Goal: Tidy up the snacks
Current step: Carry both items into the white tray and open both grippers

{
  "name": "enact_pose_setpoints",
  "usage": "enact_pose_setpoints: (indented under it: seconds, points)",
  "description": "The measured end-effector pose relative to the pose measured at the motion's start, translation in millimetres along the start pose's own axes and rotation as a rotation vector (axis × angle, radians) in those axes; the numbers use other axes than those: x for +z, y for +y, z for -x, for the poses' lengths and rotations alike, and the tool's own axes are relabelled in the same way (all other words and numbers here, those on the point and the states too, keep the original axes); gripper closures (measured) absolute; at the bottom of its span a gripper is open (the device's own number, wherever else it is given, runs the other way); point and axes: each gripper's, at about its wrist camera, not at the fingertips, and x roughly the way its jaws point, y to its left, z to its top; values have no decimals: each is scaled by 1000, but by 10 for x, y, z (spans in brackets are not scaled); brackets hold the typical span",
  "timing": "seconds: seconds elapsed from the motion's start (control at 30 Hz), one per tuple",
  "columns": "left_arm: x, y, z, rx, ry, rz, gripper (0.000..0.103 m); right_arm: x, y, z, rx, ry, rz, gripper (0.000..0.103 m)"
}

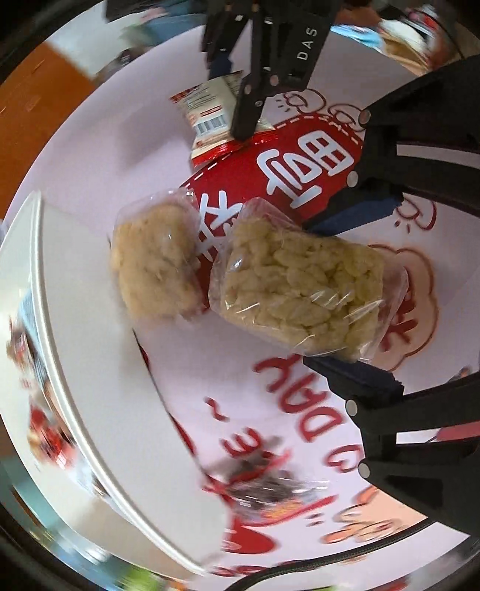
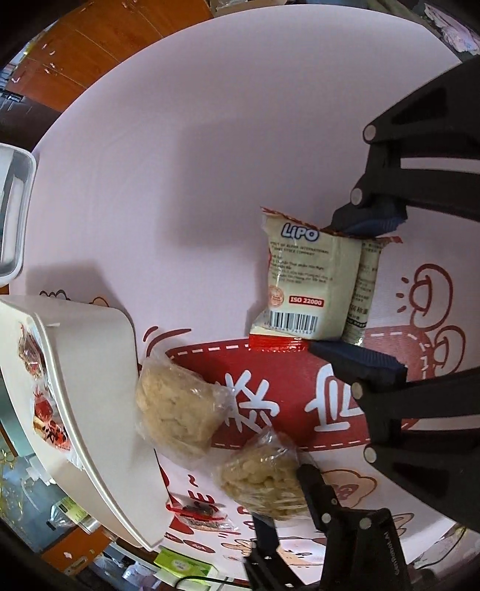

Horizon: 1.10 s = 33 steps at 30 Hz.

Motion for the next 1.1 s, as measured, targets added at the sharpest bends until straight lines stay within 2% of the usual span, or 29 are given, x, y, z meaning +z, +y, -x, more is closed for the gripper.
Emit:
enact_pose_setpoints:
  seconds: [0.23, 0.4, 0.47, 0.57, 0.83, 1.1]
  points:
    - [-231, 115, 317, -33, -69, 177, 42, -51, 85, 179, 41, -27, 55, 53]
    - [-381, 85, 689, -28, -136, 233, 42, 16, 87, 457, 89, -57, 105, 53]
    - [-316, -10, 875, -13, -170, 245, 42, 145, 177, 550, 110, -79, 130, 53]
    - [-316, 104, 1212, 25, -212, 261, 42, 283, 247, 737, 135, -123, 165, 53]
    - [85, 231, 2017, 101, -349, 288, 41, 722, 473, 1410, 154, -296, 264, 53]
    - [546, 418, 2706, 160, -471, 321, 41, 1275, 550, 2099, 143, -471, 279, 53]
